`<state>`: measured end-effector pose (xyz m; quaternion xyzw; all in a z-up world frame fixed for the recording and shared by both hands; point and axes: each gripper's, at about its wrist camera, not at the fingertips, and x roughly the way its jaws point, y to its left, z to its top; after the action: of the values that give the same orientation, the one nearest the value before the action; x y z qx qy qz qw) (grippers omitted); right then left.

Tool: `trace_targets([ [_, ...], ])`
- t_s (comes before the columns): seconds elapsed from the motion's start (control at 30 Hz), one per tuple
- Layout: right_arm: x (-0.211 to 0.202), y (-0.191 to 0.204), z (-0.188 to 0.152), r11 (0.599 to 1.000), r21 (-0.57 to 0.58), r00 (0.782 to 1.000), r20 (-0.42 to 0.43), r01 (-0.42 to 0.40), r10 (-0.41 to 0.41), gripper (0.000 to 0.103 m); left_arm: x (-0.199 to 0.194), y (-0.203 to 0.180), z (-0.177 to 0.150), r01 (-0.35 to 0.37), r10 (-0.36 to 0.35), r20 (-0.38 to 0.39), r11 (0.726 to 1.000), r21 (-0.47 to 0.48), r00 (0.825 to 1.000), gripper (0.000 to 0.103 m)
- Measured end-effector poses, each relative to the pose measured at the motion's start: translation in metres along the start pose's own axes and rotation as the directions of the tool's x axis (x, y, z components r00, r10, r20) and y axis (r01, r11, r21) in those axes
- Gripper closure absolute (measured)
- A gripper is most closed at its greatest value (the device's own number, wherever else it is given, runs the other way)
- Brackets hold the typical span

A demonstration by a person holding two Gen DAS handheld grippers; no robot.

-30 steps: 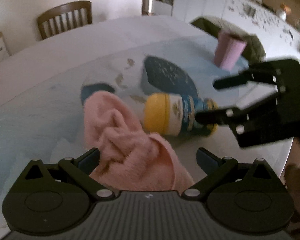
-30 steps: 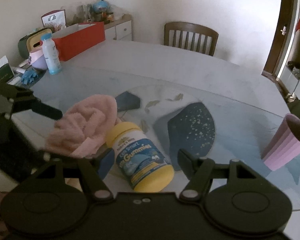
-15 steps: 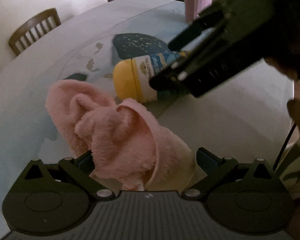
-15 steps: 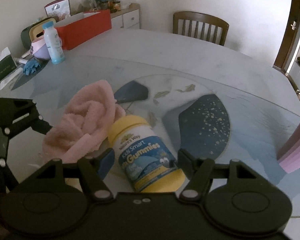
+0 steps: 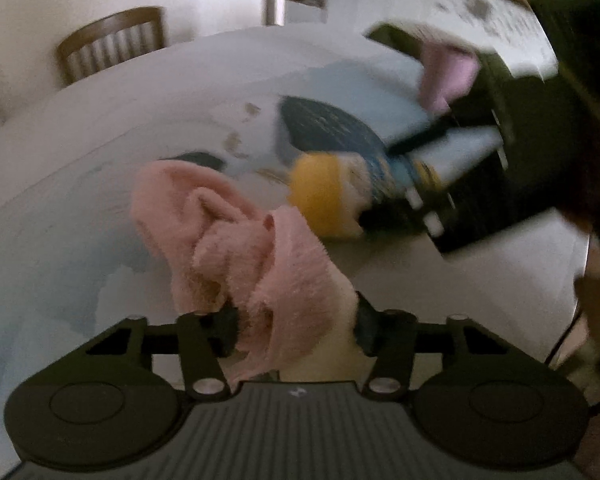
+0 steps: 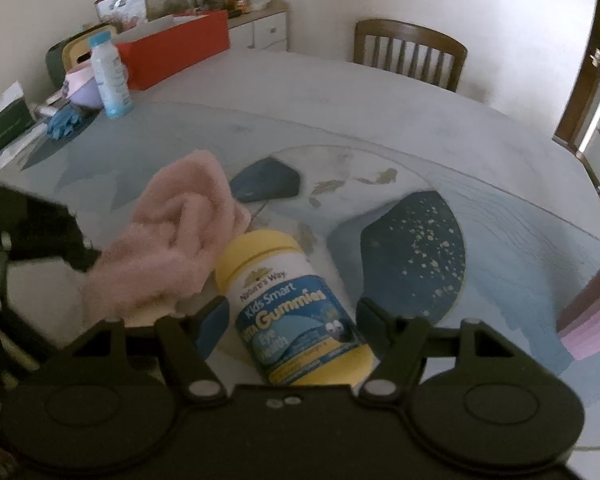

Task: Clean container

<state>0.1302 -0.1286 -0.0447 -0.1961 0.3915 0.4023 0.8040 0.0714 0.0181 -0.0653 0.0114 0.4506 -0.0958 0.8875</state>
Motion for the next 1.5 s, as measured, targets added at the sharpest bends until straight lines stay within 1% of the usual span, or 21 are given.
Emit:
trace_targets([
  [0.1,0.004,0.005,0.001,0.998,-0.07,1.0,-0.013,0.003,-0.004,0.032,-0.014,0.012,0.014,0.025,-0.022,0.043,0.997,-0.069,0.999,0.06],
  [0.17,0.007,0.008,0.0,0.993,-0.117,1.0,-0.017,0.007,-0.009,0.032,-0.019,0.018,0.026,0.061,-0.054,0.068,0.993,-0.098,0.996,0.06],
  [0.23,0.008,0.012,0.0,0.988,-0.153,1.0,-0.021,0.005,-0.009,0.032,-0.023,0.016,0.034,0.094,-0.086,0.085,0.991,-0.093,0.993,0.06],
  [0.3,0.009,0.015,-0.001,0.982,-0.19,0.999,-0.03,0.013,-0.019,0.035,-0.023,0.007,0.046,0.124,-0.117,0.092,0.99,-0.072,0.989,0.06],
  [0.4,0.01,0.019,-0.003,0.974,-0.228,0.999,-0.035,0.006,-0.014,0.037,-0.018,-0.012,0.061,0.16,-0.157,0.08,0.987,-0.033,0.984,0.06],
  [0.47,0.01,0.019,-0.002,0.974,-0.228,0.999,-0.033,0.004,-0.011,0.04,-0.009,-0.025,0.067,0.164,-0.164,0.065,0.986,0.006,0.984,0.06],
  [0.57,0.01,0.016,-0.003,0.977,-0.215,1.0,-0.029,-0.004,-0.002,0.04,-0.001,-0.041,0.073,0.163,-0.165,0.046,0.985,0.062,0.985,0.06],
  [0.67,0.01,0.01,-0.003,0.981,-0.194,1.0,-0.03,-0.013,0.008,0.04,0.003,-0.037,0.078,0.172,-0.174,0.04,0.984,0.054,0.984,0.06],
  [0.77,0.01,0.007,-0.001,0.981,-0.195,1.0,-0.025,-0.016,0.012,0.04,0.004,-0.034,0.078,0.123,-0.127,0.058,0.99,0.065,0.99,0.06],
  [0.83,0.011,0.007,0.001,0.98,-0.197,1.0,-0.023,-0.014,0.01,0.04,0.003,-0.028,0.077,0.102,-0.105,0.067,0.994,0.044,0.992,0.06],
  [0.97,0.012,0.006,0.001,0.981,-0.192,1.0,-0.02,-0.019,0.016,0.04,0.003,-0.011,0.078,0.105,-0.102,0.078,0.994,-0.032,0.992,0.06],
  [1.1,0.013,0.004,0.0,0.981,-0.194,1.0,-0.018,-0.022,0.019,0.04,-0.001,0.006,0.077,0.113,-0.103,0.095,0.988,-0.106,0.99,0.061],
  [1.17,0.014,0.004,-0.001,0.981,-0.194,1.0,-0.02,-0.024,0.021,0.04,-0.003,0.017,0.075,0.128,-0.113,0.103,0.978,-0.162,0.988,0.062],
  [1.2,0.014,0.004,-0.001,0.981,-0.194,1.0,-0.02,-0.025,0.022,0.04,-0.004,0.023,0.074,0.12,-0.101,0.104,0.975,-0.19,0.989,0.063],
  [1.27,0.014,0.003,-0.001,0.981,-0.194,0.999,-0.027,-0.028,0.024,0.04,-0.005,0.031,0.072,0.057,-0.038,0.095,0.975,-0.214,0.995,0.063],
  [1.3,0.015,0.003,-0.002,0.981,-0.194,0.999,-0.028,-0.03,0.025,0.04,-0.007,0.036,0.07,0.052,-0.031,0.093,0.972,-0.231,0.995,0.063],
  [1.37,0.014,0.003,-0.003,0.982,-0.188,0.999,-0.028,-0.031,0.027,0.04,-0.011,0.045,0.068,0.078,-0.055,0.094,0.962,-0.263,0.994,0.063],
  [1.4,0.013,0.003,-0.003,0.982,-0.188,0.999,-0.03,-0.033,0.028,0.04,-0.014,0.046,0.067,0.095,-0.072,0.098,0.961,-0.26,0.993,0.063],
  [1.5,0.013,0.004,-0.003,0.982,-0.181,0.999,-0.036,-0.047,0.041,0.04,-0.02,0.028,0.069,0.144,-0.126,0.1,0.969,-0.2,0.987,0.063],
])
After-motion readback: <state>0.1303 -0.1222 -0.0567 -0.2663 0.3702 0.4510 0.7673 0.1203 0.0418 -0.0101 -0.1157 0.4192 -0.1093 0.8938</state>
